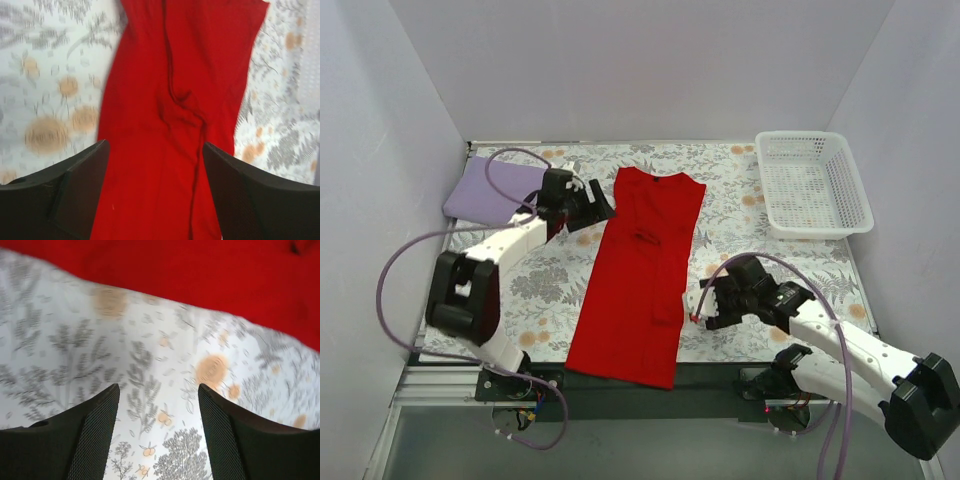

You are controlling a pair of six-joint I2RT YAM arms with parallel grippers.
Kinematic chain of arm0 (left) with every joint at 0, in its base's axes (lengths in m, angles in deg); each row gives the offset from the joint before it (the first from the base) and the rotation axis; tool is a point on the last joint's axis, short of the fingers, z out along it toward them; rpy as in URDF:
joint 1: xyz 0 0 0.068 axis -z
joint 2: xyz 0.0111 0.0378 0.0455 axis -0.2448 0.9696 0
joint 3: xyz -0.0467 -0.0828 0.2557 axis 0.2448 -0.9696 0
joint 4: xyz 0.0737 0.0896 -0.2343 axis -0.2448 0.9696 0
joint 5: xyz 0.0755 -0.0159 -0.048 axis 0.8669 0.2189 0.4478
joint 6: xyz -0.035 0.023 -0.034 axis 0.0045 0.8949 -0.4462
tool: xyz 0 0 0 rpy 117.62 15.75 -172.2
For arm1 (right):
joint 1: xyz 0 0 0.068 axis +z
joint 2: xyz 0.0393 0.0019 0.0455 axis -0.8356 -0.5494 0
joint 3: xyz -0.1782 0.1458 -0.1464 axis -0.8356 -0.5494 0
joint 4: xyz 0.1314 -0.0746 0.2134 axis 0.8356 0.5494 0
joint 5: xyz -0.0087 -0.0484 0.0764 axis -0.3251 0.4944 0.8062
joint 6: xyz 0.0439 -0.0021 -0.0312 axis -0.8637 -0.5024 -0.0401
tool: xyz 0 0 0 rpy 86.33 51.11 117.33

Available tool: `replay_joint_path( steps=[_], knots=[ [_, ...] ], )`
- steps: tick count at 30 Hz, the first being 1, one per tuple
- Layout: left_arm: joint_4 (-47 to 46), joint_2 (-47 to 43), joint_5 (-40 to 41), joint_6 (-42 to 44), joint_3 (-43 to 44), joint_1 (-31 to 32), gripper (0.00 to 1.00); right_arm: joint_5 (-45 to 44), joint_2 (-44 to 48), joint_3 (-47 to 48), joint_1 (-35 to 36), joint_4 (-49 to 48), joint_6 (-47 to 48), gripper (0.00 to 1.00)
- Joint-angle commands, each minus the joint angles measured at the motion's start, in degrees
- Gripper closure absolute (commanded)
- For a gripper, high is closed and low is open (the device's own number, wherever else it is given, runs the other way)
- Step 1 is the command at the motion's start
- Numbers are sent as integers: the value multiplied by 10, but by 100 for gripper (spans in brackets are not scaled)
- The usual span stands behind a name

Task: Fold and stack the t-shirts
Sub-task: Fold the tshirt

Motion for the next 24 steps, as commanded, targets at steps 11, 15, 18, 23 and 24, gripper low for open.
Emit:
replay_joint_path(
  steps=[11, 15, 18, 23, 24],
  knots=[
    [98, 399, 46, 84, 409, 0, 46, 209, -32, 85, -313, -144, -352, 32],
    [128, 451, 31, 96, 476, 0, 62, 225, -29, 76, -327, -144, -351, 32],
    [139, 484, 30, 93, 524, -3, 87, 227, -31, 77, -330, -143, -351, 32],
    [130, 513, -3, 71, 572, -29, 100, 229, -38, 74, -337, -143, -350, 32],
    [127, 518, -8, 68, 576, -33, 100, 229, -40, 74, -338, -142, -349, 32]
  ],
)
